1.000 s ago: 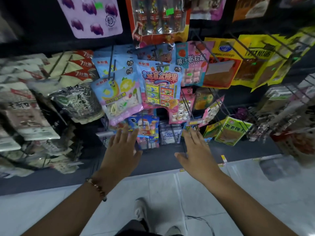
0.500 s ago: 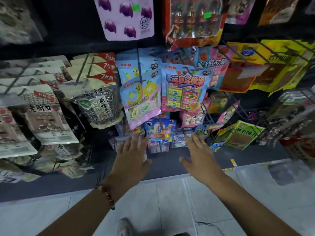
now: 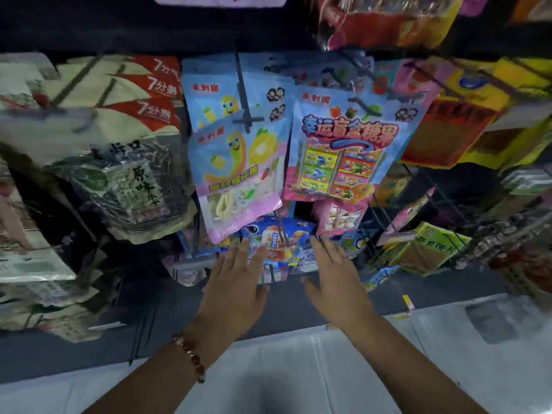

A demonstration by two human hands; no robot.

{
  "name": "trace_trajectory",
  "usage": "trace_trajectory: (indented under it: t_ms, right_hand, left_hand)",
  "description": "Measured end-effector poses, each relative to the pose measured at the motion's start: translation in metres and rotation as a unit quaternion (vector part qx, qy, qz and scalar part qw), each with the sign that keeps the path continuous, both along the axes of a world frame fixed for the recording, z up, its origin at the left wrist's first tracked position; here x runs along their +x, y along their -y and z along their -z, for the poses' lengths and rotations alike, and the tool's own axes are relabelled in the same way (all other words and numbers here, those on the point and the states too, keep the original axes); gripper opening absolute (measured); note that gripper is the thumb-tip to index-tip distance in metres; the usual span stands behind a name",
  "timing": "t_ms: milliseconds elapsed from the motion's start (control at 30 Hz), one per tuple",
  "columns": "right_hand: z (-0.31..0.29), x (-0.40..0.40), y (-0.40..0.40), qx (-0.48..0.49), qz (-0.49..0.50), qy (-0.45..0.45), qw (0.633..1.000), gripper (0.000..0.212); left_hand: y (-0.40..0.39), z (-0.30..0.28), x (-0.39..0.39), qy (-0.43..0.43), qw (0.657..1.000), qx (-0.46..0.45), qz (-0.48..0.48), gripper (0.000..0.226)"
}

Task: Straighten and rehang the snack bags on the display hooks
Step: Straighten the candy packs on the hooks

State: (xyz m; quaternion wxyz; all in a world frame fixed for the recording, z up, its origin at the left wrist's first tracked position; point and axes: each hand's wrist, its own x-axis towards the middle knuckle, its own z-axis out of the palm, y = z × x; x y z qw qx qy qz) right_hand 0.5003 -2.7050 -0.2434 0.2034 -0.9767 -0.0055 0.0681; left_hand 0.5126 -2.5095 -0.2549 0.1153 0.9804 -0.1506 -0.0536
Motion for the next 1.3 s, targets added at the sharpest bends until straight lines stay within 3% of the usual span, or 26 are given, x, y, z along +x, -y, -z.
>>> trace_trajectory:
  t_ms: [300, 433, 600, 733, 867, 1067, 1133, 1300]
  right_hand:
    - [0.132, 0.043, 0.031, -0.059, -0.007, 0.094, 0.994, 0.078]
    - [0.201, 0.057, 0.035, 0.006, 0.019, 0.131, 0.991, 0.077]
    - [0.263, 0.089, 0.024, 0.149, 0.028, 0.200, 0.968, 0.087]
    - [0.286, 0.115, 0.019, 0.206, 0.011, 0.262, 0.943, 0.093]
    - [0.289, 0.124, 0.018, 0.282, 0.014, 0.276, 0.919, 0.082]
    - [0.279, 0.134, 0.017, 0.459, 0.024, 0.207, 0.863, 0.046]
    - [0.275, 0.135, 0.014, 0.482, 0.018, 0.217, 0.849, 0.022]
    - [0.273, 0.120, -0.004, 0.527, 0.031, 0.226, 0.819, 0.024]
  left_hand:
    - [0.016, 0.155, 0.023, 0.095, 0.995, 0.001, 0.002, 0.075]
    - [0.004, 0.222, 0.057, 0.160, 0.986, 0.035, -0.002, 0.072]
    - [0.002, 0.268, 0.091, 0.225, 0.974, -0.015, -0.027, 0.076]
    - [-0.001, 0.284, 0.105, 0.289, 0.957, 0.000, -0.028, 0.079]
    - [-0.003, 0.276, 0.100, 0.292, 0.956, 0.015, -0.026, 0.080]
    - [-0.002, 0.260, 0.111, 0.213, 0.960, -0.176, -0.033, 0.082]
    - [-0.002, 0.264, 0.118, 0.196, 0.946, -0.260, -0.001, 0.083]
    - [-0.012, 0.267, 0.112, 0.180, 0.922, -0.342, 0.031, 0.082]
